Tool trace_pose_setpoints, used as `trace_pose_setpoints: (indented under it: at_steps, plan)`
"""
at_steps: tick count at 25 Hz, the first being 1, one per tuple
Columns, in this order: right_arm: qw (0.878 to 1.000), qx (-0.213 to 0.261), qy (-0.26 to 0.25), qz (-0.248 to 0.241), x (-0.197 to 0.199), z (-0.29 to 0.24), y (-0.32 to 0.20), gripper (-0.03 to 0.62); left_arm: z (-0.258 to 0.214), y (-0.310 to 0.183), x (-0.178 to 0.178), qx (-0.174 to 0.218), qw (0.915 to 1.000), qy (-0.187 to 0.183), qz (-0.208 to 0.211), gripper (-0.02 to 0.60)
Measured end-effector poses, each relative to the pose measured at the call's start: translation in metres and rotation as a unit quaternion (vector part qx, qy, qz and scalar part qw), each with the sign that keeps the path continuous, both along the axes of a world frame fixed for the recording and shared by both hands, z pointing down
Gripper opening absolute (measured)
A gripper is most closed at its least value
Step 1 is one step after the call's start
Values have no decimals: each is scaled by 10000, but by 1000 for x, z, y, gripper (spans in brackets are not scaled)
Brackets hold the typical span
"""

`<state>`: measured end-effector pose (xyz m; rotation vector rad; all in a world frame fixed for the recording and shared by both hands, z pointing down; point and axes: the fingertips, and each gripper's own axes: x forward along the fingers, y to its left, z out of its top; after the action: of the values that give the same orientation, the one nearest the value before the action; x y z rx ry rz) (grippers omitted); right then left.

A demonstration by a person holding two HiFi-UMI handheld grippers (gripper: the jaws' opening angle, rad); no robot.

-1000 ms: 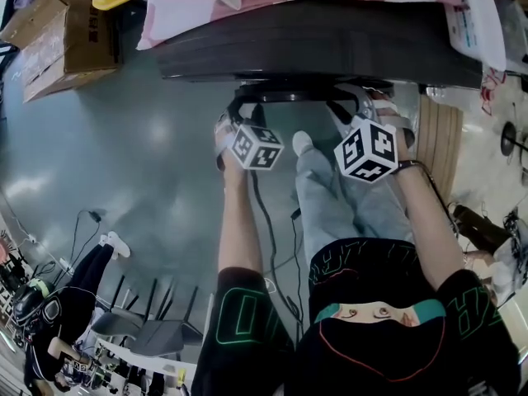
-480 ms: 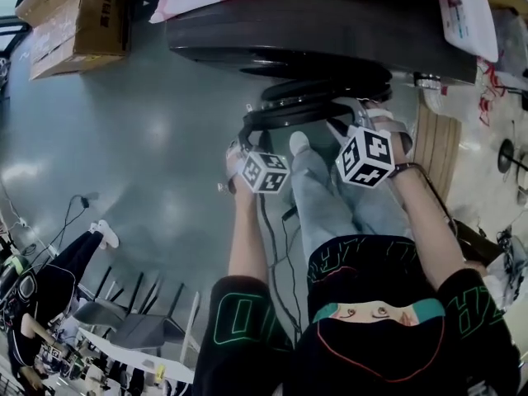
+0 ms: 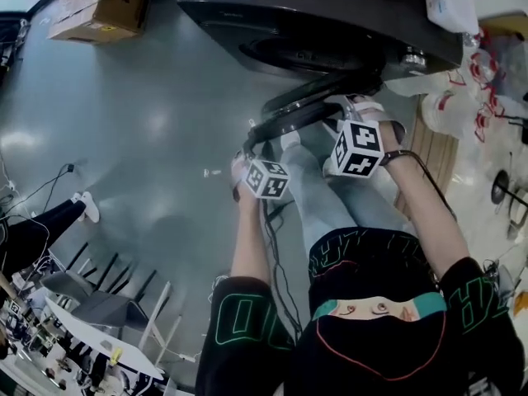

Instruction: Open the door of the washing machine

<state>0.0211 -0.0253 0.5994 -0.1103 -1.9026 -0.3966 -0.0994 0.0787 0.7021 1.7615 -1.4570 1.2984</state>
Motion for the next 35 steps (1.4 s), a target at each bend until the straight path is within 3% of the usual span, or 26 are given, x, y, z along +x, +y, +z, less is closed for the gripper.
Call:
trace_pose_setpoints:
  at_steps: [7,14,25,30,32,35]
  plan:
    - [9969,-16,117,-776,38,1,36,172,0,59,65,-171,9996,106,-205,98]
    - [9868,43,367,-1575,81,2,66,177,2,105,140,-403,9979,438,-250,80]
    - [9660,478,1020,-2325,135,2,88,184,4,140,237,-679,9913,1079,323,80]
    - [9703,1016,1166,-1862,157,-2,84,201,2,149,278,-722,9853,1028,1156,98]
    - [9813,1041,1012,-1261,169,-3,82,207,0,154,295,-716,9820,947,1469,98]
    - [9975,426,509,225,186,-7,90,206,-14,157,309,-563,9774,1011,1768,84]
